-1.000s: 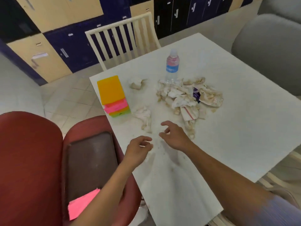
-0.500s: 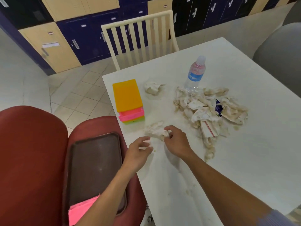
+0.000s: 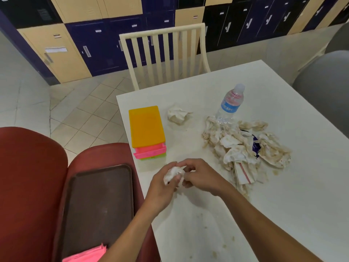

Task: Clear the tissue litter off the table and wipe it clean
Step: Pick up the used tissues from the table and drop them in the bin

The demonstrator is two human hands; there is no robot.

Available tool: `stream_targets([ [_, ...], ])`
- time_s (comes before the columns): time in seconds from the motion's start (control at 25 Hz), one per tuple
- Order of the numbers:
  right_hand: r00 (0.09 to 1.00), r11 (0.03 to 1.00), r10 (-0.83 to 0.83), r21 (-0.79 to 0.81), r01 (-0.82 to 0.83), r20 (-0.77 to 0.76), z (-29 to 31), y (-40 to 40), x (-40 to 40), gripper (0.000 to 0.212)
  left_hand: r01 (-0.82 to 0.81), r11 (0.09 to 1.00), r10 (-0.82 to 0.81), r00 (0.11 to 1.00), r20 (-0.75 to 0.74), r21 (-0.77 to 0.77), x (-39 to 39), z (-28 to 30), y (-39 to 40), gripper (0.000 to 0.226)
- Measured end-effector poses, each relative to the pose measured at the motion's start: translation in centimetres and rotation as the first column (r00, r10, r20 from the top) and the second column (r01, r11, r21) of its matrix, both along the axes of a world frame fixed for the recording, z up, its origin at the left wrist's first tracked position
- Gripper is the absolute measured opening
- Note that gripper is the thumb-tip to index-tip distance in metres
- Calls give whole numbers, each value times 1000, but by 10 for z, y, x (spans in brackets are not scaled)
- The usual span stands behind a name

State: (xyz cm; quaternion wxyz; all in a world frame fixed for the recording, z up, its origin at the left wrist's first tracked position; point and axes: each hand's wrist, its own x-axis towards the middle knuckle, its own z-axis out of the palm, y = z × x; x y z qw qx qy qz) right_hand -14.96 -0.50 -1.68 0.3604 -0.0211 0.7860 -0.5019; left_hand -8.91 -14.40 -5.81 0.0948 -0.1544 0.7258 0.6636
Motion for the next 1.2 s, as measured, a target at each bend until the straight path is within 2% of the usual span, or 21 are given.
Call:
stream_targets([
  [0.08, 991, 988, 110, 111, -102, -69, -3, -12, -31, 34, -95, 995, 95, 995, 10, -4, -11, 5, -5, 21],
  [0.12, 985, 983, 106, 161, -83, -137, -5, -20, -49, 33, -126, 992, 127, 992, 15, -8, -16, 7, -8, 18],
  [0.2, 948, 972, -16, 219, 89, -316, -7, -33, -86, 33, -155, 987, 155, 988, 26, -32, -24, 8, -13, 15],
  [0.24, 896, 951, -46, 256, 175, -441, -7, -40, -103, 38, -157, 987, 159, 987, 35, -39, -26, 7, -15, 15],
  [0.28, 832, 917, 5, 335, 218, -555, -8, -44, -119, 46, -156, 987, 157, 986, 46, -39, -28, 6, -16, 15],
  [0.32, 774, 863, 123, 452, 226, -621, -9, -48, -133, 57, -151, 988, 153, 986, 59, -36, -29, 5, -17, 15],
  [0.4, 713, 731, 356, 656, 190, -604, -16, -52, -154, 74, -139, 989, 142, 987, 77, -45, -28, 2, -18, 15],
  [0.44, 721, 691, 417, 709, 144, -553, -22, -53, -161, 77, -134, 989, 138, 987, 80, -56, -29, 1, -19, 15],
  [0.56, 756, 653, 495, 757, 3, -430, -45, -57, -165, 67, -131, 988, 138, 986, 89, -75, -30, -1, -20, 16],
  [0.8, 722, 772, 419, 635, 35, -550, -51, -39, -129, 49, -140, 986, 147, 985, 91, -86, -27, 8, -15, 14],
  [0.88, 773, 851, 291, 521, 59, -564, -45, -26, -114, 41, -145, 983, 155, 984, 88, -113, -22, 11, -8, 11],
  [0.96, 832, 921, 74, 358, 155, -550, -34, -11, -92, 35, -146, 981, 160, 981, 109, -128, -15, 14, 1, 7],
  [1.08, 892, 950, -273, 45, 309, -360, -12, 12, -53, 24, -161, 980, 177, 974, 142, -117, -3, 20, 17, 12],
  [1.2, 876, 884, -461, -157, 440, -142, 16, 45, -7, 21, -179, 982, 186, 974, 129, -68, 13, 33, 40, 14],
])
